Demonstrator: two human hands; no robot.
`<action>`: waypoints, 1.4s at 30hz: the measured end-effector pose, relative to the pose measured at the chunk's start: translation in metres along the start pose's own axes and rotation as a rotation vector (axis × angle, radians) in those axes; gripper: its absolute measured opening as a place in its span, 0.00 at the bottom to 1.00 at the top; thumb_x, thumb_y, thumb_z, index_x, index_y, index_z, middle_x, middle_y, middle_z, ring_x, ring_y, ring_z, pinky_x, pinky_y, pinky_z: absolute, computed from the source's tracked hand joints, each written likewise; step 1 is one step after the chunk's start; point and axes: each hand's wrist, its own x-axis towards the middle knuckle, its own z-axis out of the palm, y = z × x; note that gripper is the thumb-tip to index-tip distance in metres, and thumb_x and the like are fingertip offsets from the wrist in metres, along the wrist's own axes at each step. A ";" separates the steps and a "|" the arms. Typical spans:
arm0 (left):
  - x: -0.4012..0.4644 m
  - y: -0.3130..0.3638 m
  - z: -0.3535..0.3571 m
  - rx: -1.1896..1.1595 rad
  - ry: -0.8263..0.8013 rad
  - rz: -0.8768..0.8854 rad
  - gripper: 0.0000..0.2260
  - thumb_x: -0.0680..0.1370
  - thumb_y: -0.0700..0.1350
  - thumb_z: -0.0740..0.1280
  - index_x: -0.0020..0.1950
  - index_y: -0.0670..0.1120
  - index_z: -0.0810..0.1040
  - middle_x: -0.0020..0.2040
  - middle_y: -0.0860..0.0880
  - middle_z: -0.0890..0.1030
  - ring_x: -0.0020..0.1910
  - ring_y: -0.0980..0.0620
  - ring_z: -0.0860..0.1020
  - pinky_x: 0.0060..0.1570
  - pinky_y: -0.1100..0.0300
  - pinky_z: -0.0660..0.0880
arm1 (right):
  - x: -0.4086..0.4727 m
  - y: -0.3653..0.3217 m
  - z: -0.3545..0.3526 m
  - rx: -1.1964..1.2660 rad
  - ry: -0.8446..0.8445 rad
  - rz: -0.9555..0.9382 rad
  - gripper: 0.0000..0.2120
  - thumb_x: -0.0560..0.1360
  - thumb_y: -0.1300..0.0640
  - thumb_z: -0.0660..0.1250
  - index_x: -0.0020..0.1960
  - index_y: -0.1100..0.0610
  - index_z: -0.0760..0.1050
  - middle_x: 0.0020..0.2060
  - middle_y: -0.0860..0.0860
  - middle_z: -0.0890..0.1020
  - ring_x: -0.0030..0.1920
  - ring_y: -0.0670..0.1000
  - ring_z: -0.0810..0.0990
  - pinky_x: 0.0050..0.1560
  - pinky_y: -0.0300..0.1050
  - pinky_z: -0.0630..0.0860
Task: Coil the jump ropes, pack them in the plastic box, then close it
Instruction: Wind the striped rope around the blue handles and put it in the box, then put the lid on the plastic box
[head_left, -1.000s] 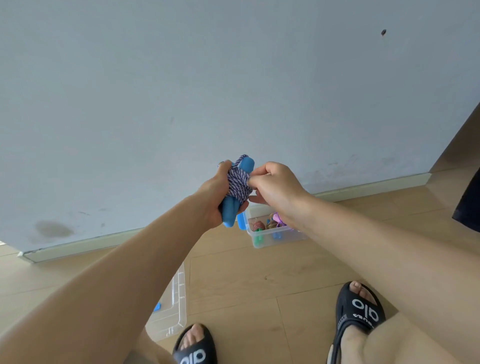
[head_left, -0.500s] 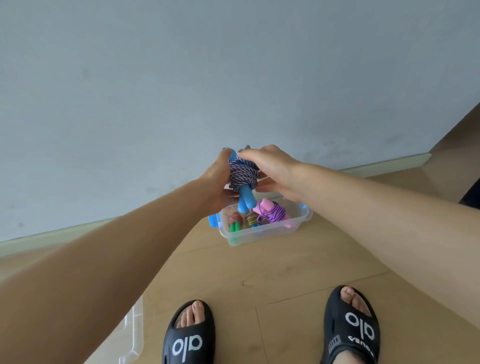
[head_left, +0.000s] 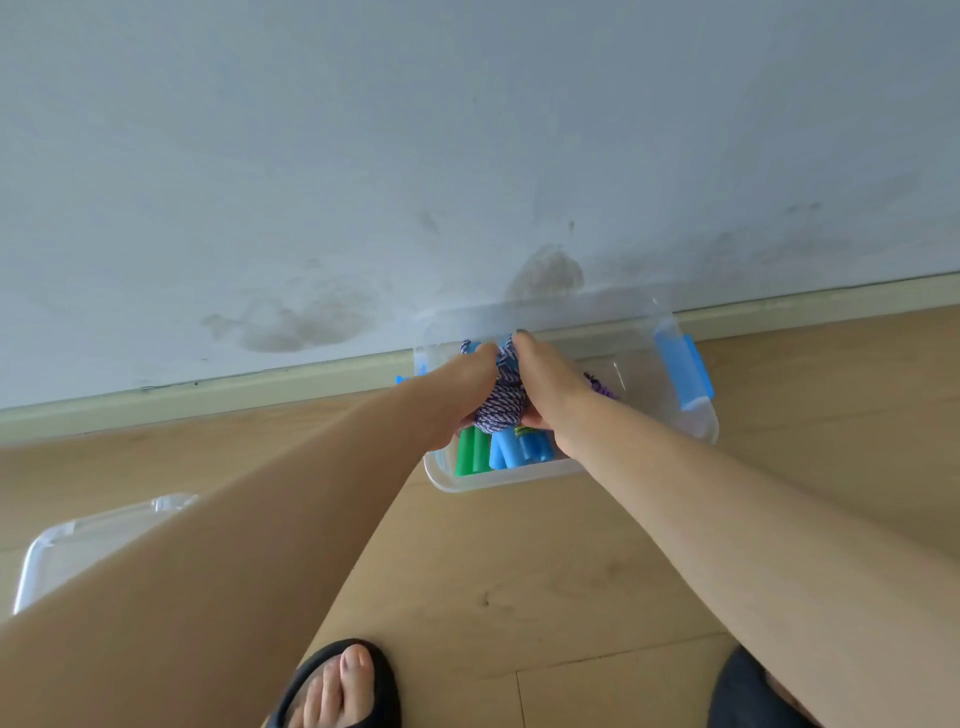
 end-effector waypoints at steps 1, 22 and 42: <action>0.005 -0.003 0.001 0.043 -0.011 -0.006 0.21 0.80 0.59 0.55 0.60 0.46 0.76 0.57 0.46 0.82 0.58 0.47 0.80 0.65 0.51 0.75 | 0.002 0.003 0.003 -0.056 0.008 -0.017 0.25 0.71 0.43 0.51 0.53 0.57 0.78 0.56 0.60 0.81 0.57 0.62 0.79 0.60 0.57 0.76; -0.046 -0.218 -0.215 0.351 0.740 -0.267 0.35 0.73 0.58 0.70 0.73 0.47 0.59 0.69 0.40 0.67 0.68 0.39 0.65 0.61 0.46 0.67 | -0.099 -0.030 0.183 -0.511 -0.324 -0.253 0.18 0.79 0.47 0.57 0.64 0.54 0.70 0.56 0.51 0.77 0.48 0.53 0.75 0.45 0.46 0.70; -0.051 -0.315 -0.287 0.151 0.869 -0.452 0.43 0.64 0.64 0.77 0.65 0.40 0.65 0.68 0.38 0.67 0.59 0.38 0.74 0.55 0.44 0.75 | -0.105 0.036 0.312 -0.055 -0.412 0.352 0.34 0.70 0.34 0.62 0.69 0.52 0.69 0.57 0.53 0.77 0.59 0.57 0.77 0.65 0.56 0.72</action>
